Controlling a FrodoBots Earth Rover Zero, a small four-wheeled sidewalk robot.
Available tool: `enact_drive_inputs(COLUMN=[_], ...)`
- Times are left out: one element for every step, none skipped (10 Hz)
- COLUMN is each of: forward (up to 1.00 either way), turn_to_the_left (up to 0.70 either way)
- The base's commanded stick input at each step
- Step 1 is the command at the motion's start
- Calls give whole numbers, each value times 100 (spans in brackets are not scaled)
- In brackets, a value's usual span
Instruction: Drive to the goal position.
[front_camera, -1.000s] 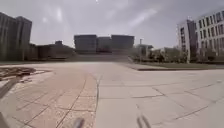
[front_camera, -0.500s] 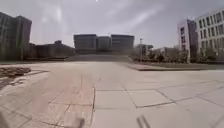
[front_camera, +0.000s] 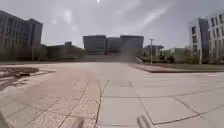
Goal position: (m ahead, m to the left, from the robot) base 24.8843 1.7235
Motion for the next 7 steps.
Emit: enact_drive_inputs(forward=[70, 70, 70, 70, 70, 70, 70], turn_to_the_left=[0, 0, 0, 0, 0, 0, 0])
